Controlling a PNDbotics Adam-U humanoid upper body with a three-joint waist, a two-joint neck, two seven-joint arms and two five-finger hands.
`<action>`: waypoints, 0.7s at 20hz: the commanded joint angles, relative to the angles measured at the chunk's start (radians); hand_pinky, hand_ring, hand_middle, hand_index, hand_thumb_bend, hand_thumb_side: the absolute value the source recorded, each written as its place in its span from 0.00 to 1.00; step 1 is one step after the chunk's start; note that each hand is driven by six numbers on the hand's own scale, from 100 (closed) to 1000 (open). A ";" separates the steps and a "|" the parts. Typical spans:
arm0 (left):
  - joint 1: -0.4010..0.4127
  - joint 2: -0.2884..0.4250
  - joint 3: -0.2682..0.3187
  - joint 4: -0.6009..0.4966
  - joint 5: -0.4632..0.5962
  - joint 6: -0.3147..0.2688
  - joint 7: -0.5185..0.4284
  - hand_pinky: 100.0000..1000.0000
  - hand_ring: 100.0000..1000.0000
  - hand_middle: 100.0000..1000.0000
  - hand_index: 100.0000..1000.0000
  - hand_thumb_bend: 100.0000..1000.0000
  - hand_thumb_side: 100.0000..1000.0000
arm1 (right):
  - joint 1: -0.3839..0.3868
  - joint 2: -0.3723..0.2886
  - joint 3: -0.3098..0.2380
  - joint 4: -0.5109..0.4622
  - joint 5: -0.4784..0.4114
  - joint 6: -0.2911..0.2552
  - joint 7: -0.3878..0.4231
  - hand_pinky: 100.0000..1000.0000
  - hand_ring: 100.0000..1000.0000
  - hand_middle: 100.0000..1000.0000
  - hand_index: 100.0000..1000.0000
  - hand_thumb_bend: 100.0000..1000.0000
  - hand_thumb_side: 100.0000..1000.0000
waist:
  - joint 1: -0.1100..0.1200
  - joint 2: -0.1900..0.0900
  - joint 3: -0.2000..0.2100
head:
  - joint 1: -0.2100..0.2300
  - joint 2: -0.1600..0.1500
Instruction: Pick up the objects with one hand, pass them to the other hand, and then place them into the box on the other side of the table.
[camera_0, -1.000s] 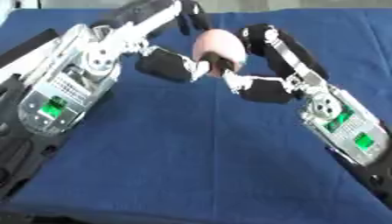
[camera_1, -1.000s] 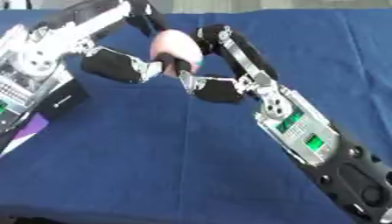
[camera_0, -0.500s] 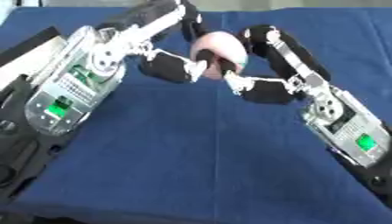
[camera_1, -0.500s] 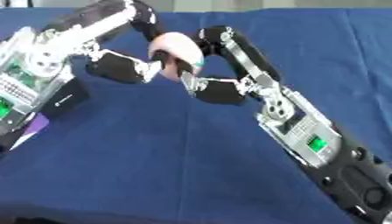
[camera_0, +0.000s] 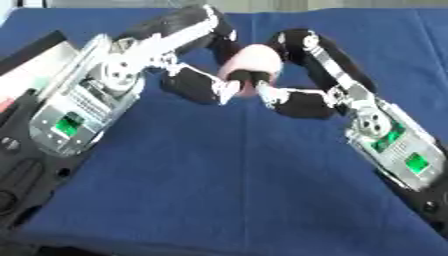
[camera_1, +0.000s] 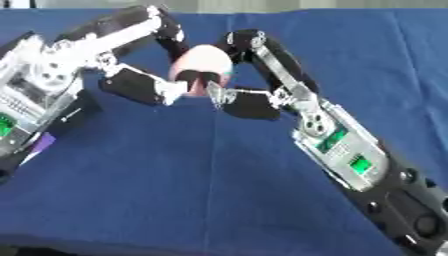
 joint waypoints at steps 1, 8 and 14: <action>-0.017 0.014 0.006 -0.016 -0.018 -0.006 0.015 0.76 0.53 0.41 0.29 0.00 0.02 | -0.007 -0.015 -0.013 -0.022 0.011 0.014 -0.005 0.66 0.70 0.55 0.61 0.00 0.00 | -0.001 -0.019 -0.001 | -0.001 -0.010; -0.016 0.014 0.005 -0.014 -0.078 -0.014 0.040 0.74 0.52 0.40 0.28 0.00 0.00 | -0.004 -0.018 -0.009 -0.022 0.018 -0.005 0.020 0.68 0.77 0.67 0.74 0.25 0.01 | -0.001 -0.020 -0.002 | 0.008 -0.007; -0.012 0.013 0.007 -0.002 -0.118 -0.021 0.059 0.73 0.51 0.39 0.27 0.00 0.00 | 0.000 -0.021 -0.014 -0.022 0.044 -0.032 0.071 0.71 0.86 0.79 0.89 0.15 0.41 | 0.000 -0.021 -0.004 | 0.010 -0.006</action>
